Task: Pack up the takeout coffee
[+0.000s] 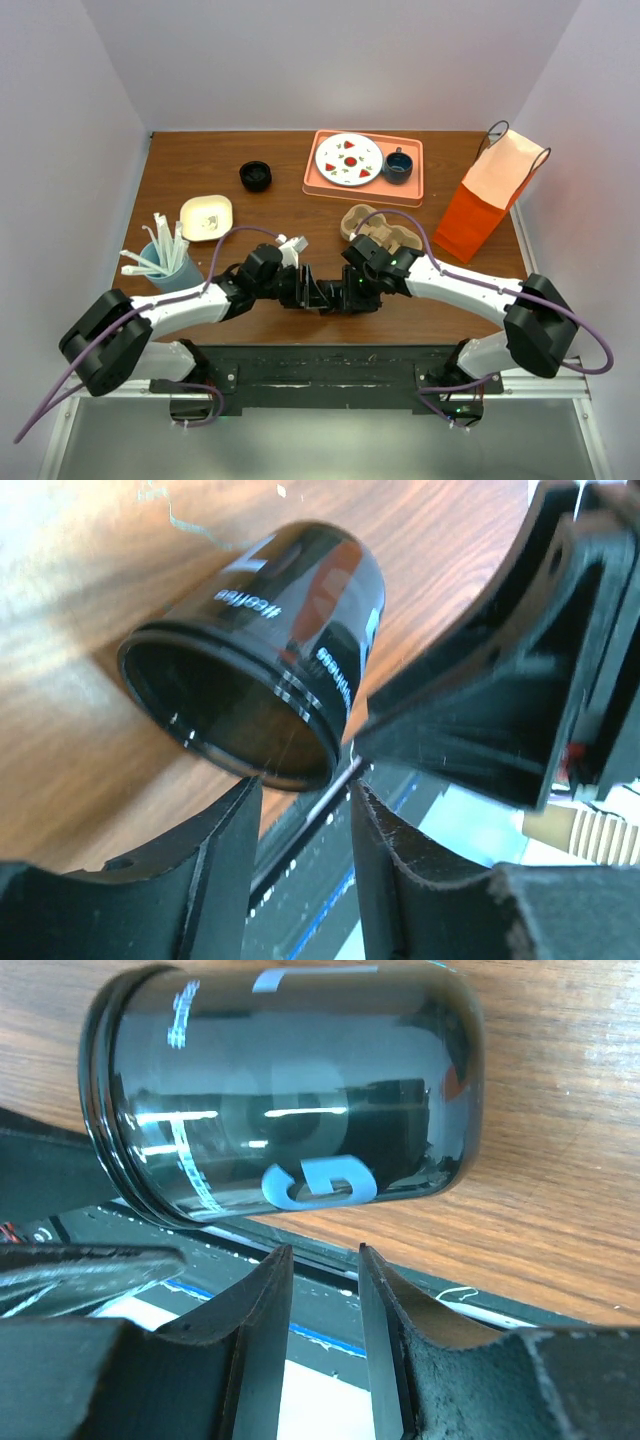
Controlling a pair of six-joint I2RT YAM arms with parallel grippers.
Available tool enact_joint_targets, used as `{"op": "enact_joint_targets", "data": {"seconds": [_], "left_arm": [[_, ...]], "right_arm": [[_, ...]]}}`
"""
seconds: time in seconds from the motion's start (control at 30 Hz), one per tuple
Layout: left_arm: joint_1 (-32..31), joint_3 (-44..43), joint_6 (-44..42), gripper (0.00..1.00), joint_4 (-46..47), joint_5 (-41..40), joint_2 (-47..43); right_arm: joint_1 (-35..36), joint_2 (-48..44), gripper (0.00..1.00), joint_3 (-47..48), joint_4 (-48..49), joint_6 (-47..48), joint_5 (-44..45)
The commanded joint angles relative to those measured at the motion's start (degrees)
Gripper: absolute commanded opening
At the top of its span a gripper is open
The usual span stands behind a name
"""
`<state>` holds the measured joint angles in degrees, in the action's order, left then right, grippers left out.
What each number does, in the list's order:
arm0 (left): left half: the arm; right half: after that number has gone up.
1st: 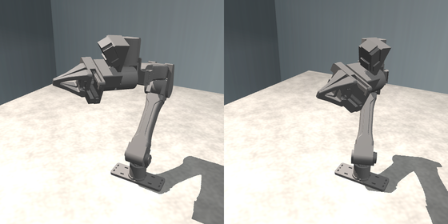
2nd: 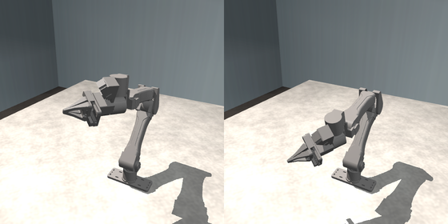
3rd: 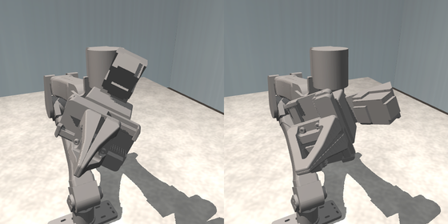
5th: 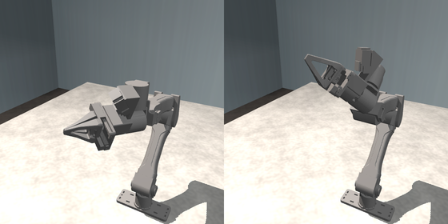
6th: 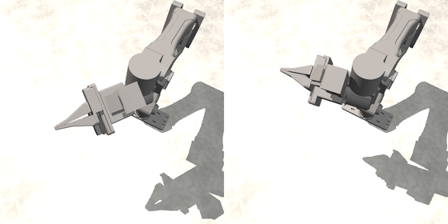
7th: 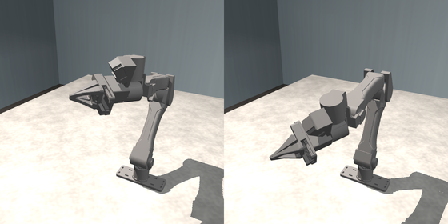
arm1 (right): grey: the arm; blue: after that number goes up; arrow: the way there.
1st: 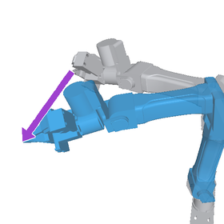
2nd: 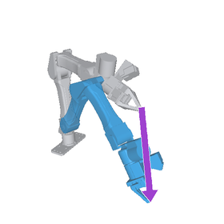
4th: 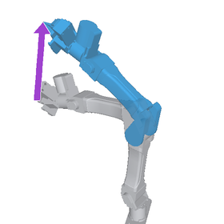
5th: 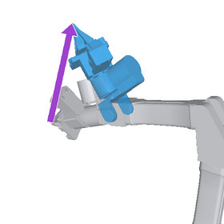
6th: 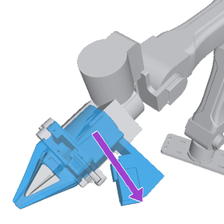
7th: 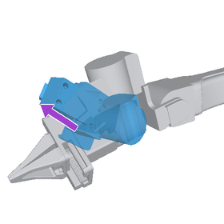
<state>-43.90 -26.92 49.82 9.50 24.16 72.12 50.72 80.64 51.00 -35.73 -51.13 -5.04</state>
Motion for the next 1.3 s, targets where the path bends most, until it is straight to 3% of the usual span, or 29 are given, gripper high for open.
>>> {"op": "enact_joint_targets", "data": {"seconds": [0.0, 0.17, 0.43, 0.5, 0.57, 0.63, 0.9, 0.93, 1.27], "left_arm": [[-0.1, -3.9, -3.6, 0.43, 4.9, -2.5, 2.8], [-0.1, -4.5, -5.8, 0.24, 5.5, -3.5, 3.9], [-0.1, -4.5, -7.9, 0.02, 5.2, -3.5, 1.4], [-0.1, -5.1, -8.3, 0.02, 4.8, -2.5, 1.6], [-0.1, -6.1, -8.7, 0.13, 3.6, -2.7, 2.1], [-0.1, -6.6, -9.7, 0.15, 2.4, -3.1, 2.2], [-0.1, -6.7, -11.3, 0.07, 1.6, -3.2, 2.5], [-0.1, -6.9, -11.6, 0.0, 1.3, -3.2, 2.3], [-0.1, -10.8, -19.8, 0.0, -9.4, -6.0, -5.4]], "right_arm": [[0.3, 0.5, 0.37, 2.8, 0.9, 0.9, 1.6], [0.3, 0.3, 0.36, 3.0, 0.9, 1.3, 1.7], [0.3, -0.1, 0.36, 3.4, 0.3, 1.4, 2.5], [0.3, 0.3, 0.36, 4.0, 0.2, 1.6, 2.6], [0.3, 0.7, 0.36, 4.8, 0.1, 1.7, 2.8], [0.3, 1.1, 0.36, 5.2, 0.2, 1.7, 2.8], [0.3, 2.2, 0.36, 6.7, 0.0, 1.8, 3.1], [0.3, 2.2, 0.36, 6.9, -0.3, 1.8, 3.1], [0.3, -1.1, 0.36, 15.3, -3.9, 2.0, 6.9]]}}
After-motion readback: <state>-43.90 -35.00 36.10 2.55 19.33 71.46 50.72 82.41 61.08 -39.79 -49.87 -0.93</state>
